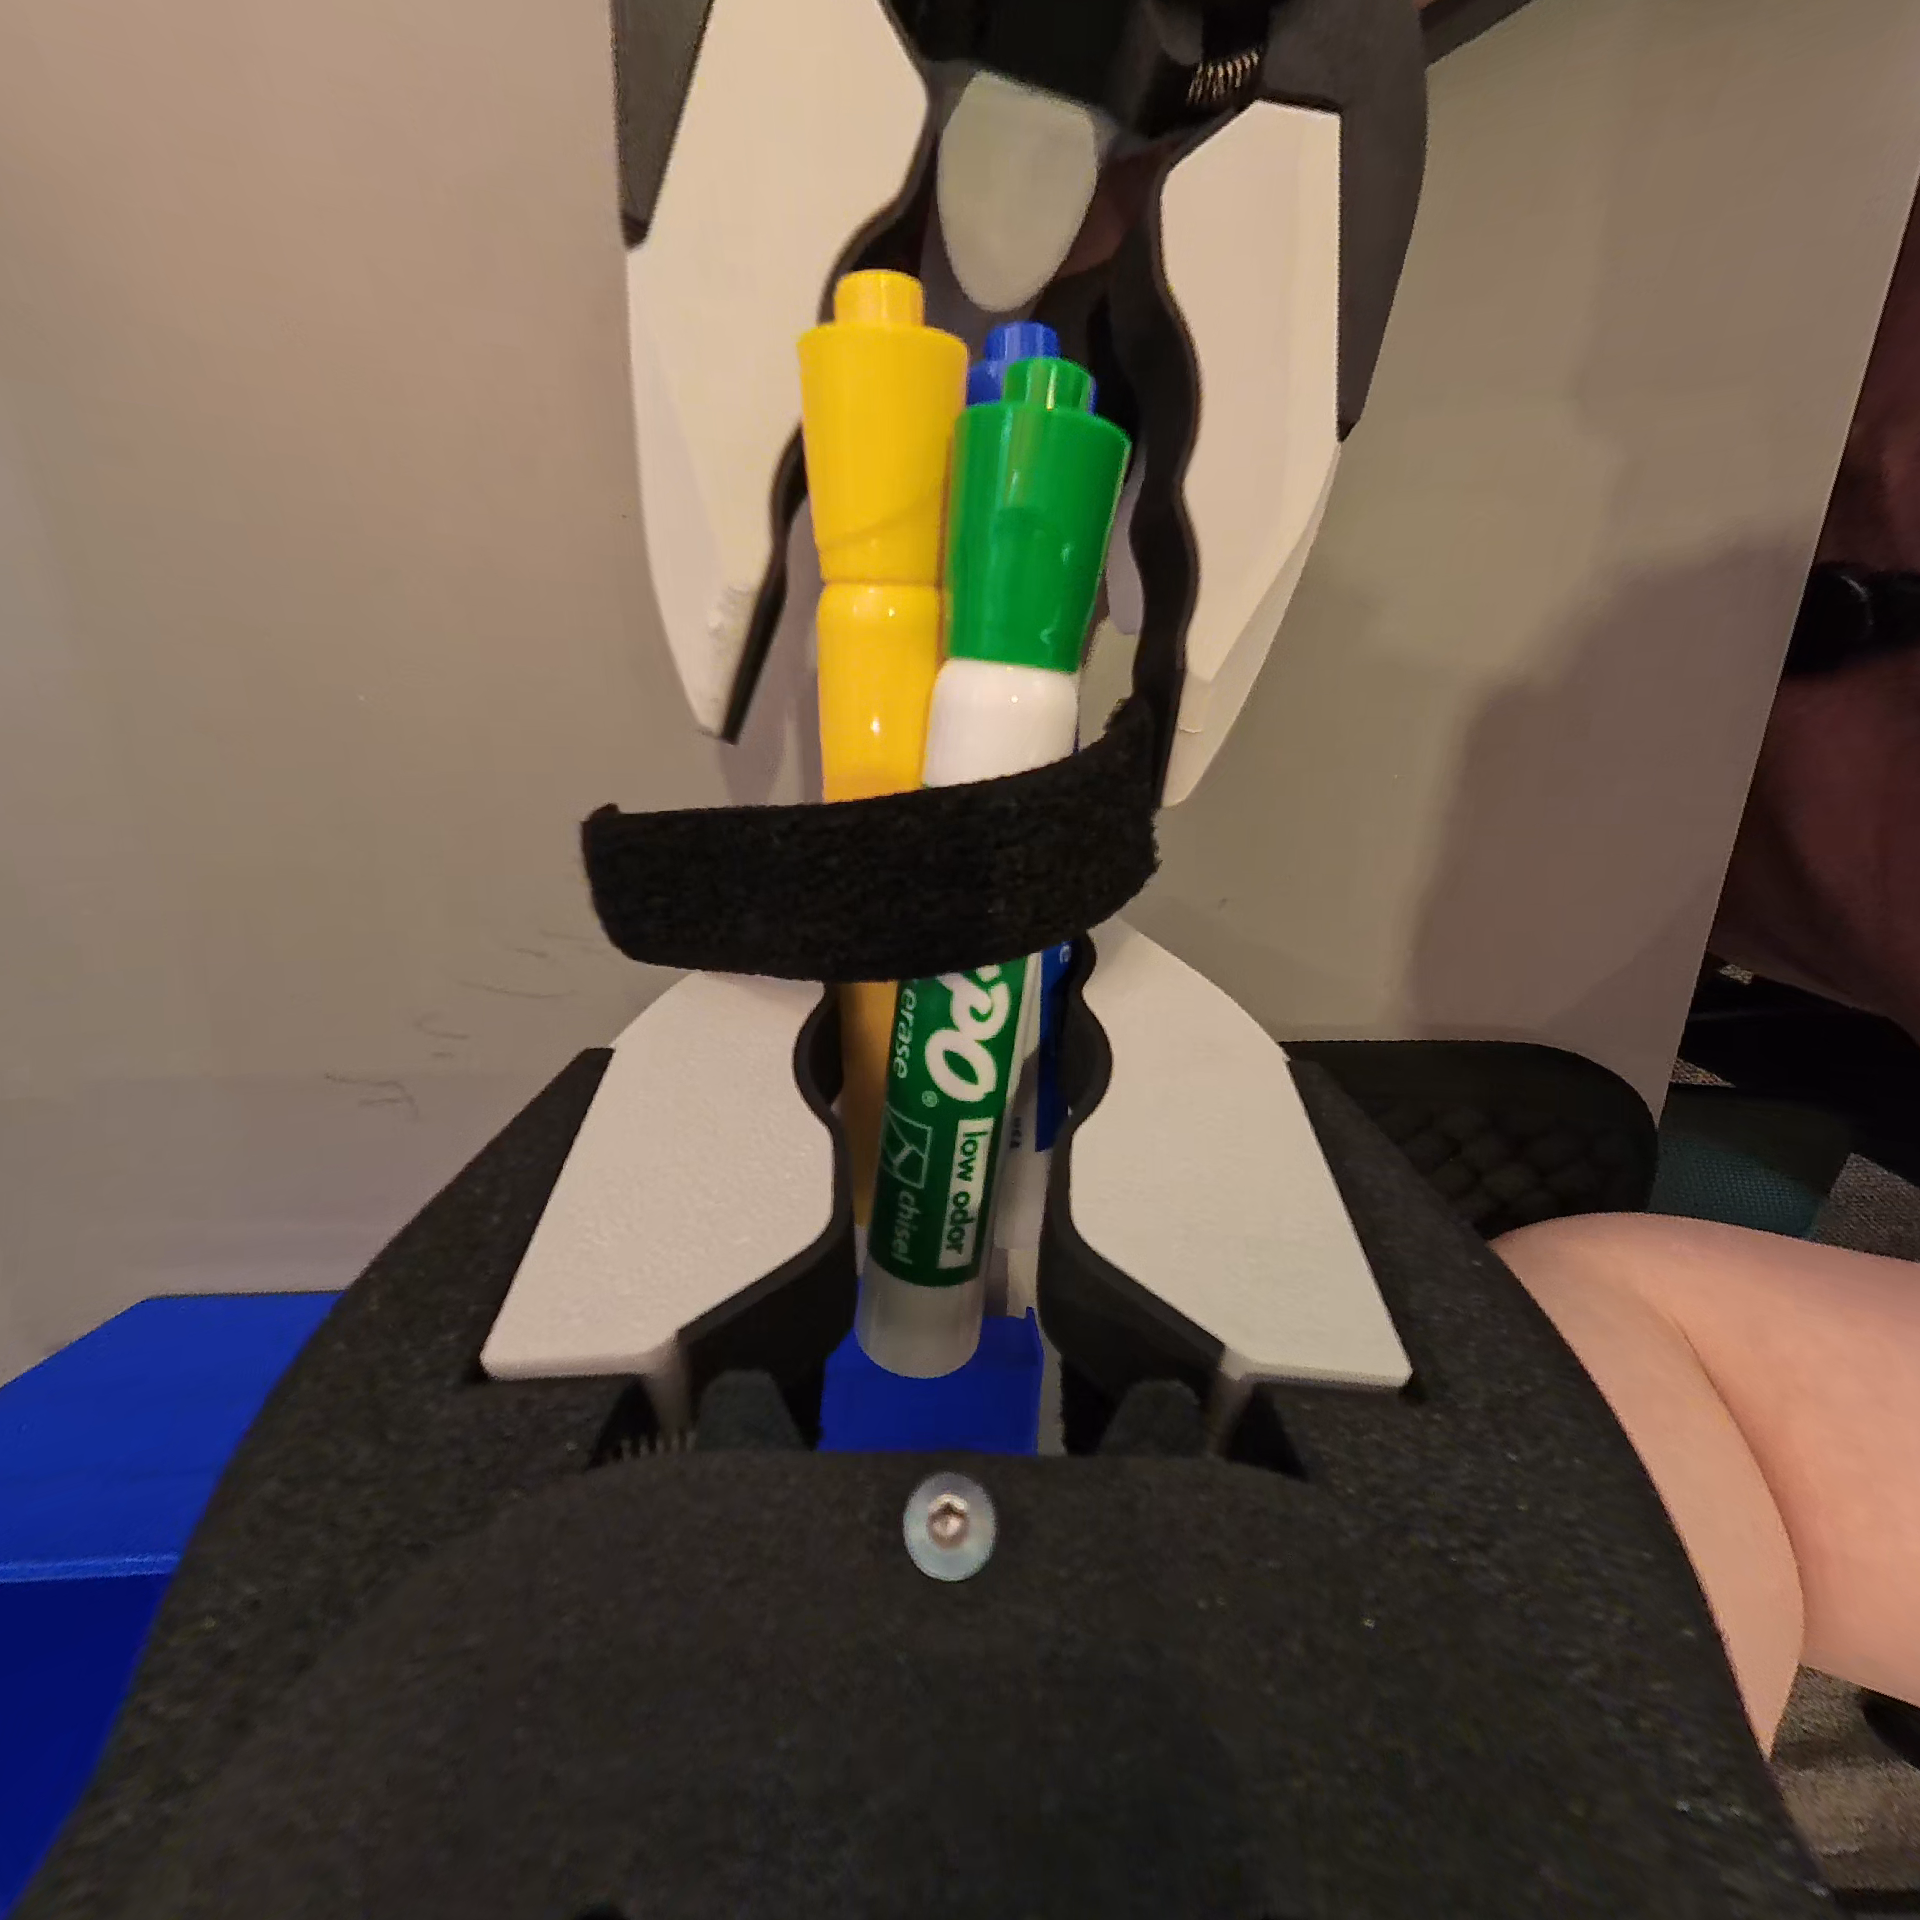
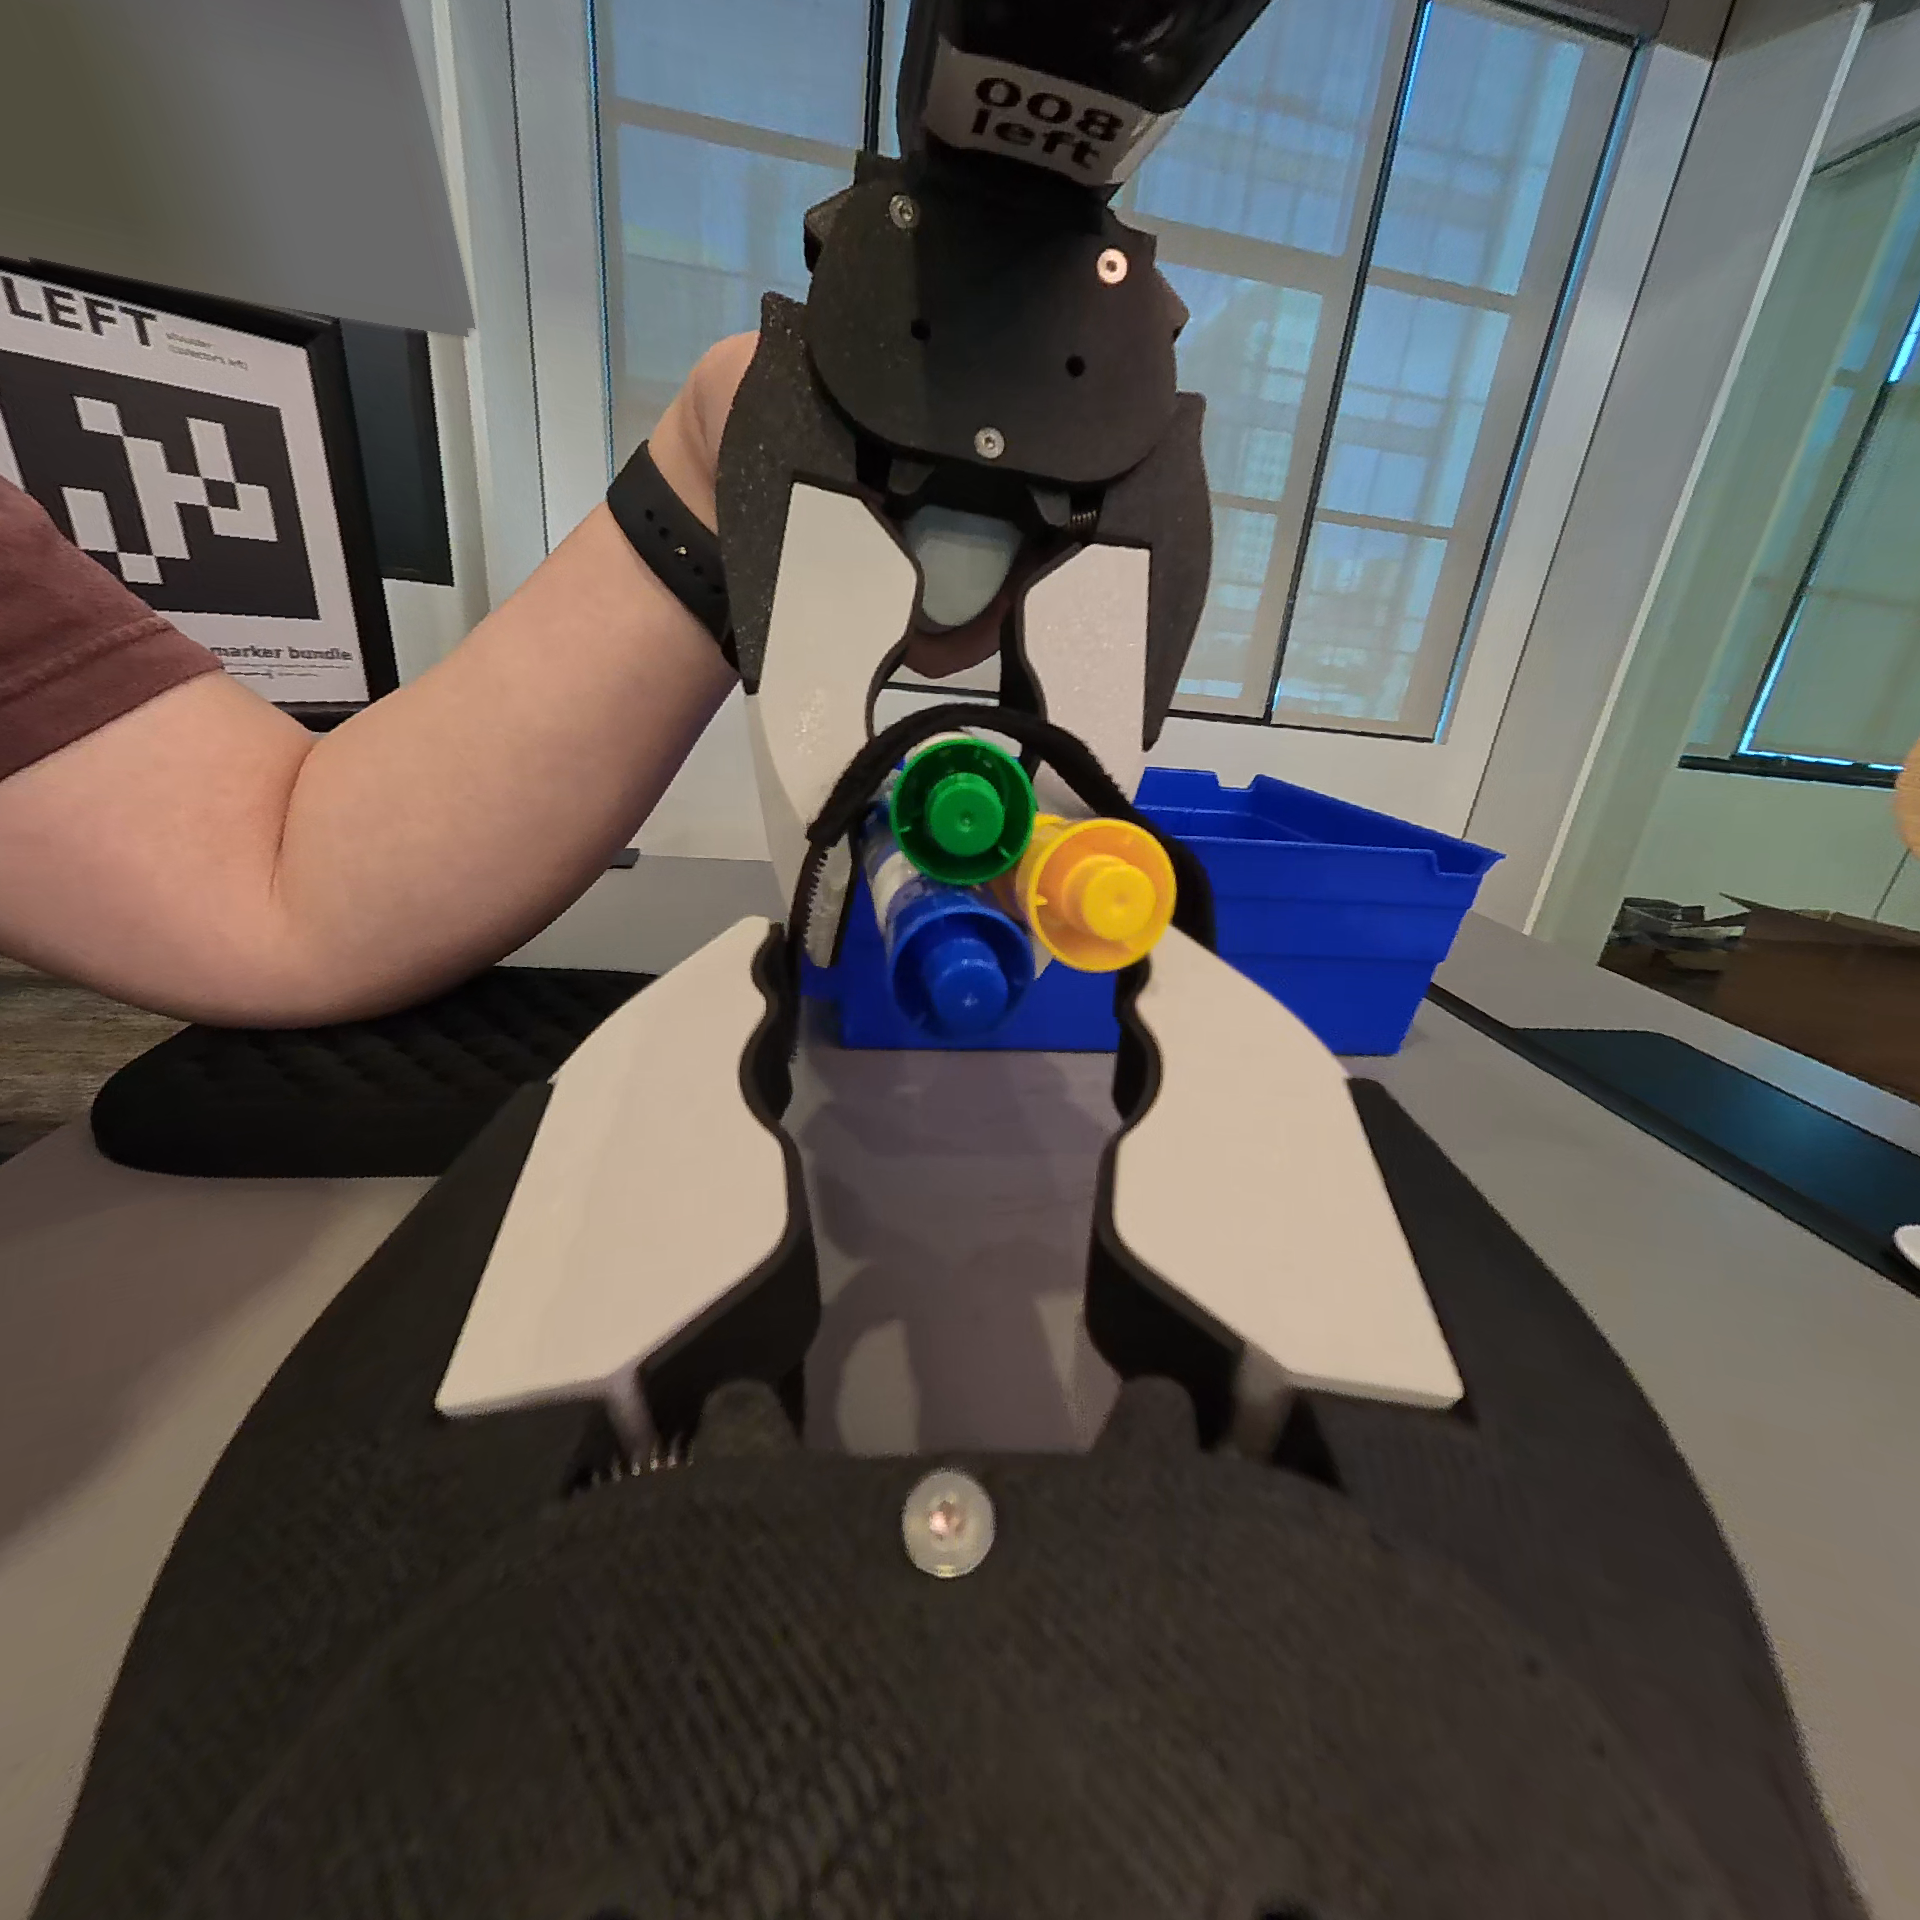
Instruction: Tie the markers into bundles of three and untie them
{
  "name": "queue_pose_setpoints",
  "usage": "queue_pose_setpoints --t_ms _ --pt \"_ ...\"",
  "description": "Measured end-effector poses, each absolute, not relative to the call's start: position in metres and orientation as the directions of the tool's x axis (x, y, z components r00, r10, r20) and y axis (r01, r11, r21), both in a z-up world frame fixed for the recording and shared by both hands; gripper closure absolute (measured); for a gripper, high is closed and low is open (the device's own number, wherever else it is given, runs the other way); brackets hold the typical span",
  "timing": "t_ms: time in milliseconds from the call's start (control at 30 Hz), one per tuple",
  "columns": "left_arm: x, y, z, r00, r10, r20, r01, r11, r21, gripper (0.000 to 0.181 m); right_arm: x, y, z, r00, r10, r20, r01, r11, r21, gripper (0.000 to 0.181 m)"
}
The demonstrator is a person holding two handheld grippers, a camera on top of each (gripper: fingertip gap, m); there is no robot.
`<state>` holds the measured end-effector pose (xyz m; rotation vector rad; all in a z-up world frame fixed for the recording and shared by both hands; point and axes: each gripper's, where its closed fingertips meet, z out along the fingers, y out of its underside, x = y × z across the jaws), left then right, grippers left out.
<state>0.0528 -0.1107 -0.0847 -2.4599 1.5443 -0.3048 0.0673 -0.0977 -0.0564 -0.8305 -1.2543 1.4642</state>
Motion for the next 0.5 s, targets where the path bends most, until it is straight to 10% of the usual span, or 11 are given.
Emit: queue_pose_setpoints --t_ms 500 --pt "0.0525 -0.1097 -0.0821 0.432 -0.901 0.046 -0.853 -0.425 -0.303 0.143 0.0696 -0.1095 -0.0607 -0.398 0.917 0.000 -0.173 -0.075 -0.982 0.148"
